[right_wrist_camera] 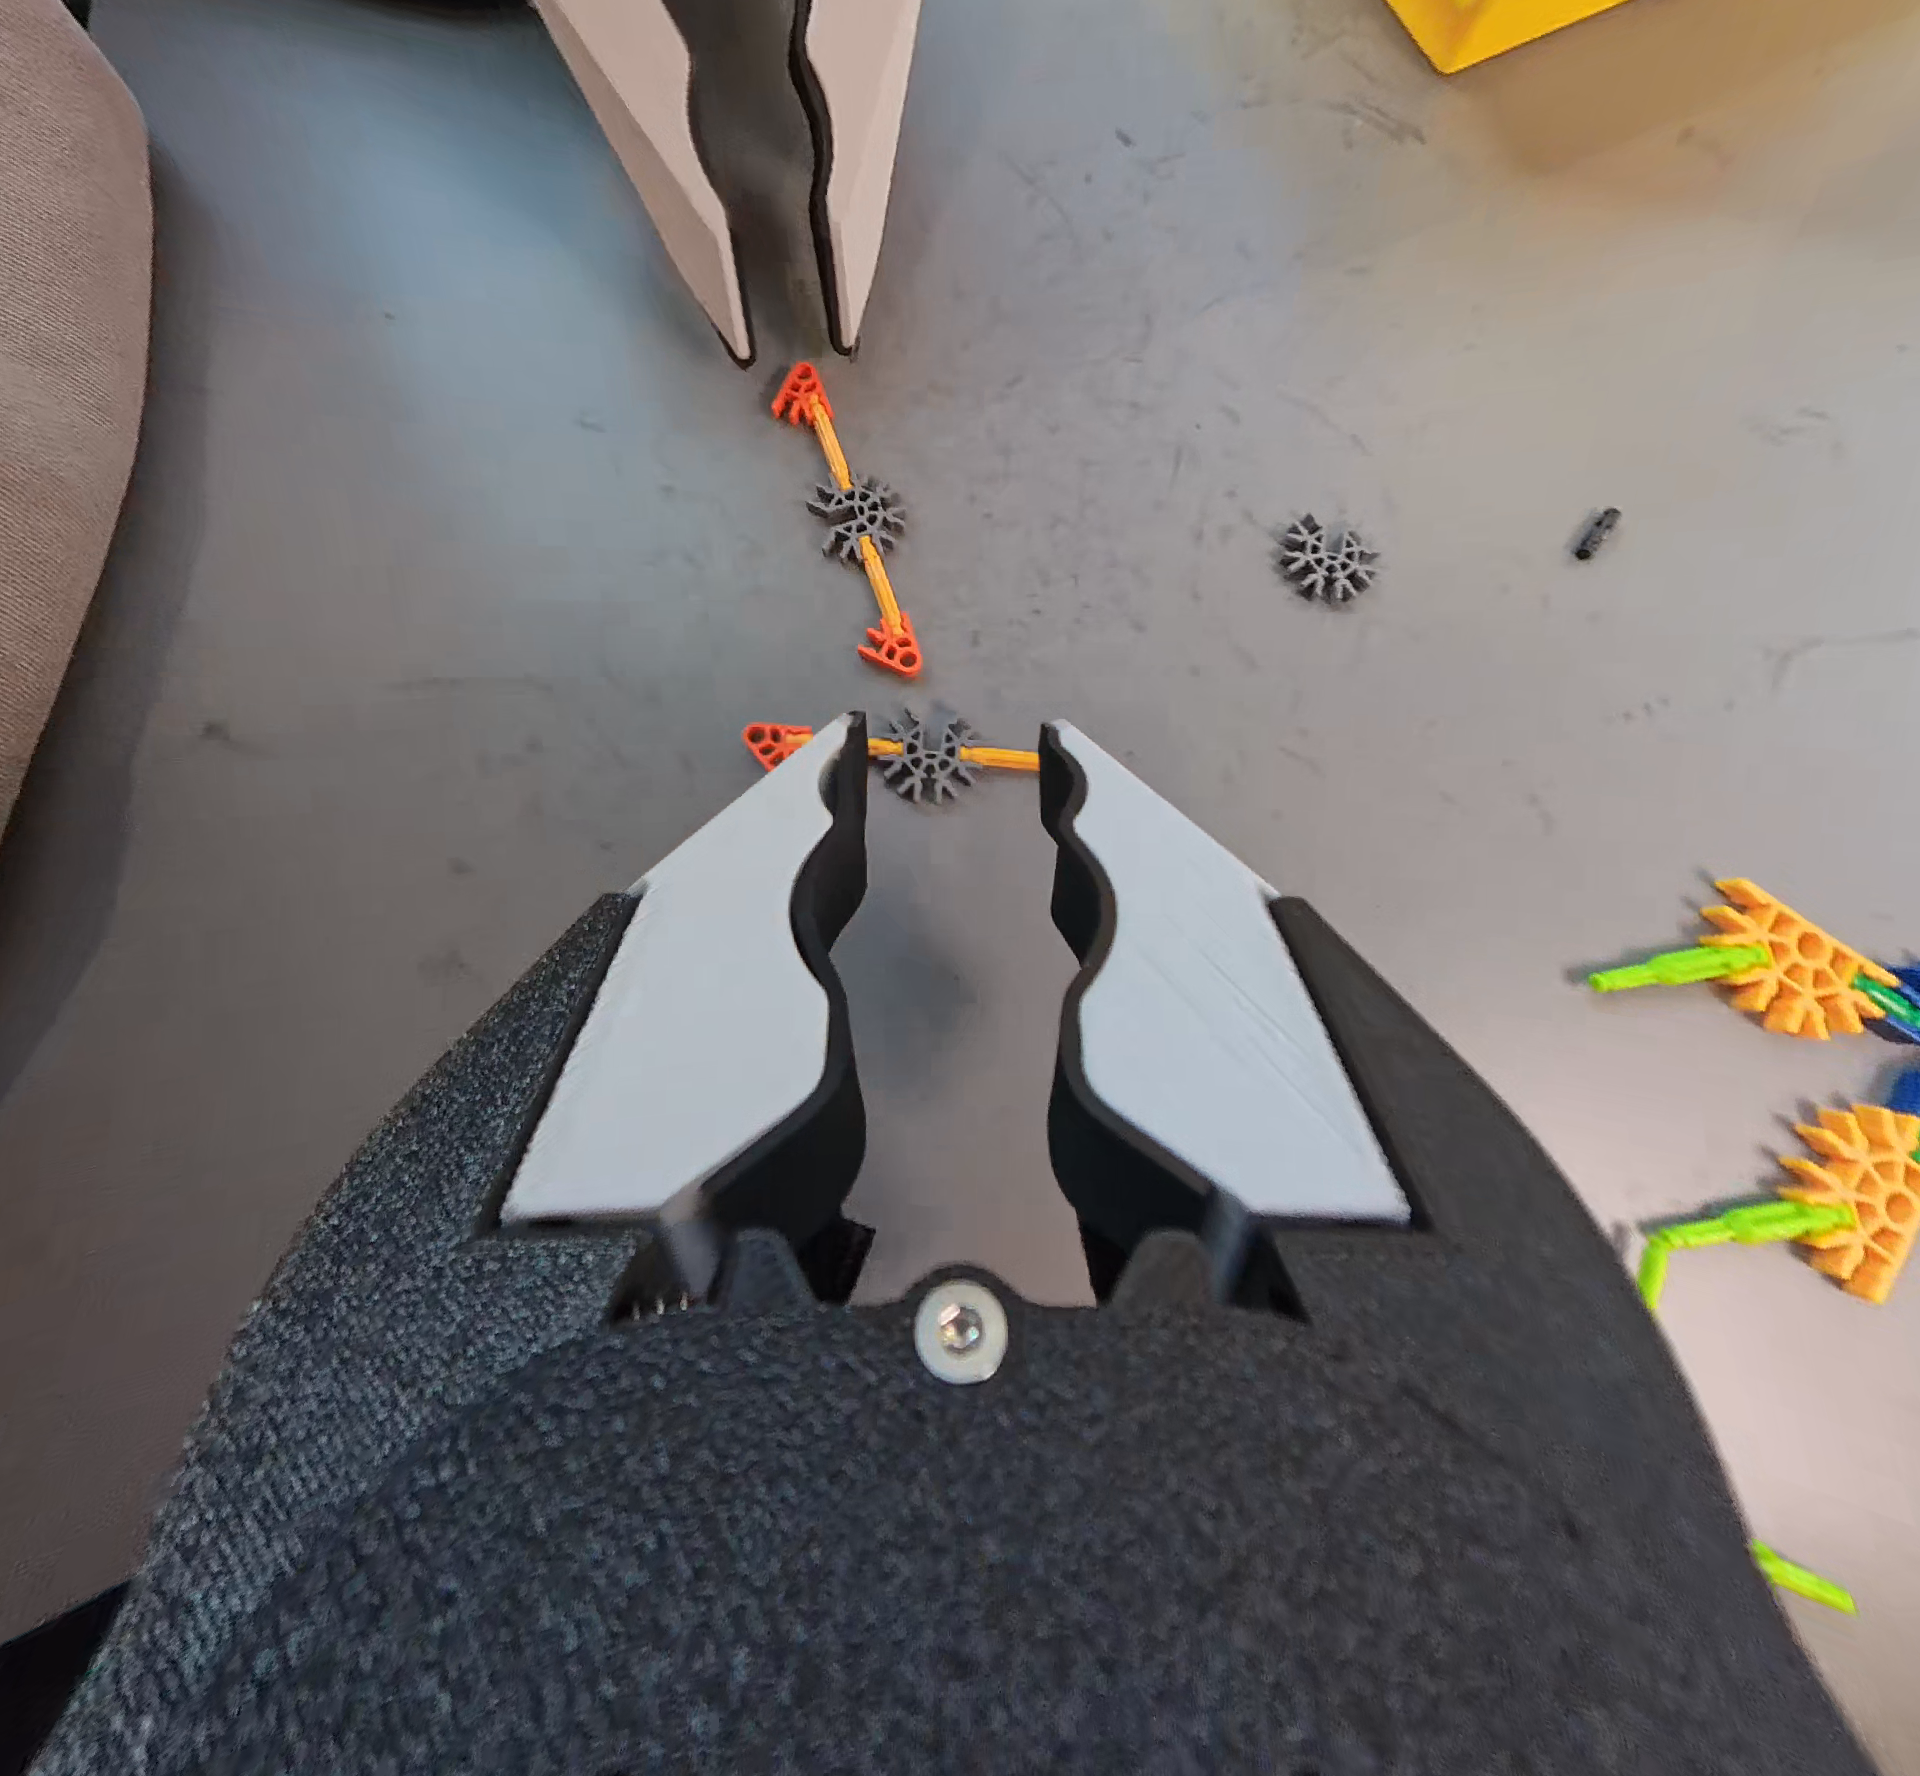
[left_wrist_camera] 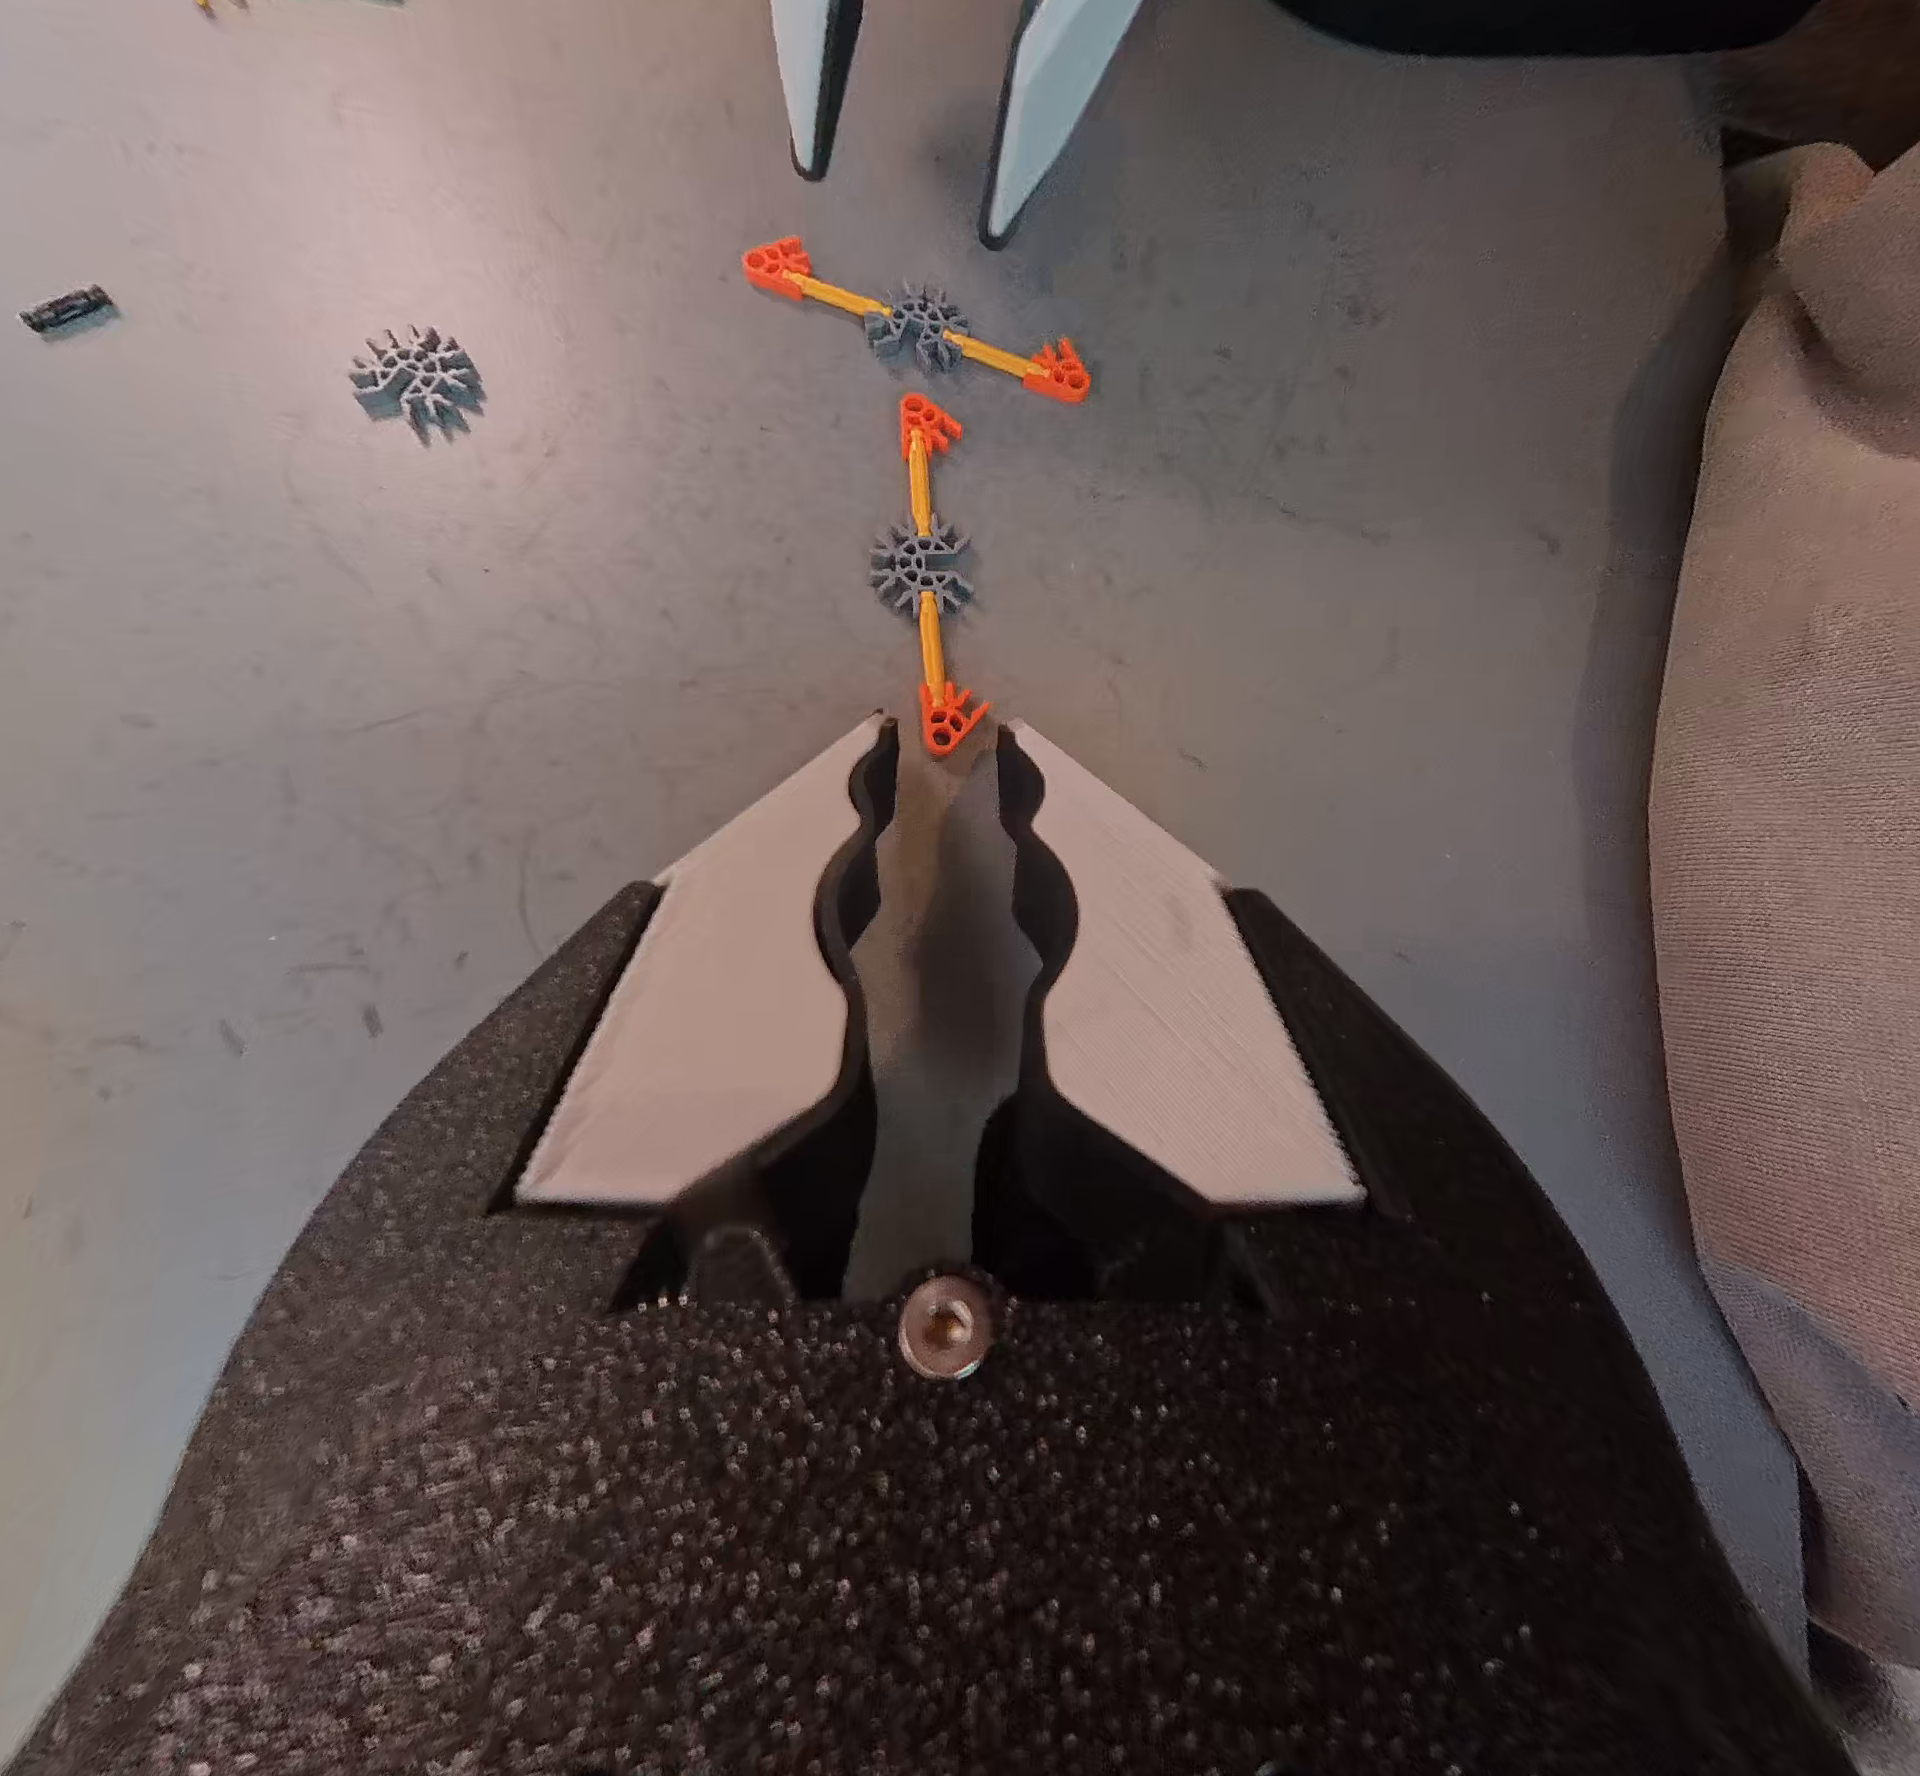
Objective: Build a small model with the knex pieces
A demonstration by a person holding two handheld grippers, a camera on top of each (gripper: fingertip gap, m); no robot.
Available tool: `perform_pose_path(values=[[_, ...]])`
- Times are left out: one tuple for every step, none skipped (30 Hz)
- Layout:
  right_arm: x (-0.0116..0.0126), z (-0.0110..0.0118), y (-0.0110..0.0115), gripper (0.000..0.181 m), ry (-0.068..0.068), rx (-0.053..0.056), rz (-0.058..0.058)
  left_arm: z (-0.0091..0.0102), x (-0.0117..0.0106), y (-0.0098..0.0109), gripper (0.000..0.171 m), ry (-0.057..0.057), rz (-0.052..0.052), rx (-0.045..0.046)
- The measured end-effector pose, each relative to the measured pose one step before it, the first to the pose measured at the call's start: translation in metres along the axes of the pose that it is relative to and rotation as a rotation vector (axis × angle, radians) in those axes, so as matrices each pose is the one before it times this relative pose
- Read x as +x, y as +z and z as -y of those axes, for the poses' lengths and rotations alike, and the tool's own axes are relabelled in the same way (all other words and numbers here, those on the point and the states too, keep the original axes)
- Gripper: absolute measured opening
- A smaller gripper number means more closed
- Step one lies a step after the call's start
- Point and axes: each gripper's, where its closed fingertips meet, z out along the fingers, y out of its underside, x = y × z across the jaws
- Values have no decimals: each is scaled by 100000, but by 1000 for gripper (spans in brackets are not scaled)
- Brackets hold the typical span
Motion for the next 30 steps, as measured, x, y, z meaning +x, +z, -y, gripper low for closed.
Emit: perform_pose_path(values=[[422,-37,-139,29,197,1915,-1442,-51,24,262,21,740,538,-934],[433,95,-93,28,350,2259,-1295,-18,100,298,21,777,113,-986],[435,200,-31,27,618,2582,-1363,67,-21,263,20,506,768,-460],[316,198,-16,26,888,2291,-753,113,-93,160,19,235,880,-152],[154,110,-11,26,693,1461,-234,66,-184,44,14,-207,972,-170],[124,25,-26,26,-214,1051,-613,5,-96,-9,13,-142,115,-114],[169,4,-60,24,-770,1146,-1285,-19,-30,-29,13,-255,-284,12],[175,-4,-83,23,-488,1253,-1294,-25,-152,-52,13,368,814,152],[101,-11,-96,22,260,1211,-580,-69,-189,-88,13,1357,1384,-73],[51,5,-123,22,698,1200,-123,55,-160,-128,12,1529,1294,618],[73,25,-120,22,630,1206,-260,206,-94,-164,12,1149,844,1383],[98,35,-115,22,379,1067,-519,245,-87,-174,12,828,690,1431],[144,42,-113,22,124,944,-857,232,-117,-163,12,1267,888,1230],[152,63,-85,21,16,933,-878,222,-150,-167,12,1808,1282,1218],[64,39,-60,21,227,652,-186,250,-112,-179,13,1863,1194,1429],[6,-30,-10,21,458,219,307,263,-96,-173,12,1447,998,1626],[18,14,17,21,339,330,9,211,-29,-141,12,810,445,1317],[-196,88,62,22,365,573,896,212,-37,-109,12,711,571,1282],[-419,141,109,22,360,492,2003,179,-33,-101,12,679,562,1071],[-432,152,174,22,-468,128,1549,179,-29,-72,12,529,473,962],[-419,196,216,23,-1221,264,1104,162,-54,-55,12,475,598,769],[-457,206,272,24,-1116,102,1215,158,-38,-50,12,615,515,788],[-397,192,313,25,-900,-42,1052,194,8,-51,12,730,362,992],[-282,199,316,26,-885,24,483,210,37,-52,12,556,125,1038],[-239,247,289,26,-910,345,448,145,102,-23,12,250,-282,662],[-246,318,230,26,-703,883,725,117,45,-8,12,154,48,677],[-216,345,194,25,-442,1094,795,138,85,-10,12,36,-245,794],[-163,302,159,23,-638,1019,482,166,132,-36,12,-345,-626,946],[-124,140,118,20,-999,333,297,175,63,-44,12,-368,-337,1015],[-67,138,75,16,-860,451,-89,82,17,-41,13,-104,-37,499]])
